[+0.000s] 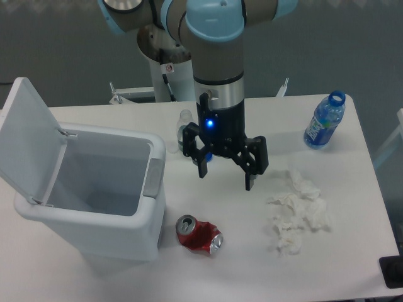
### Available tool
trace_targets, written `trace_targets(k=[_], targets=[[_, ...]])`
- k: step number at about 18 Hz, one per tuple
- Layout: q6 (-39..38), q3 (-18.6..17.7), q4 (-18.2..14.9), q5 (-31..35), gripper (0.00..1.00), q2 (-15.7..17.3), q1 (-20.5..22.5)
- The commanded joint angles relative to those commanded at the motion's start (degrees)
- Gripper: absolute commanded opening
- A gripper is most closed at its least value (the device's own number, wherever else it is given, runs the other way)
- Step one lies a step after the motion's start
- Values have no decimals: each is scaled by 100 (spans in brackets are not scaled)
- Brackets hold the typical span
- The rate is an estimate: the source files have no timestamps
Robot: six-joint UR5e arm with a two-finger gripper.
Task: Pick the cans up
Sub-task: 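Move the gripper down over the crushed red can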
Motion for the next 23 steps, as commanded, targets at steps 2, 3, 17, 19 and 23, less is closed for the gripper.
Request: trace_targets(k=[2,3,17,19,23], targets=[[0,-35,18,140,100,-9,0],[-9,-35,44,176,100,0,0],[-781,-202,79,176,100,-360,-70],[-852,-202,79,176,100,-422,-105],[-835,-237,105,176,100,-580,-105]])
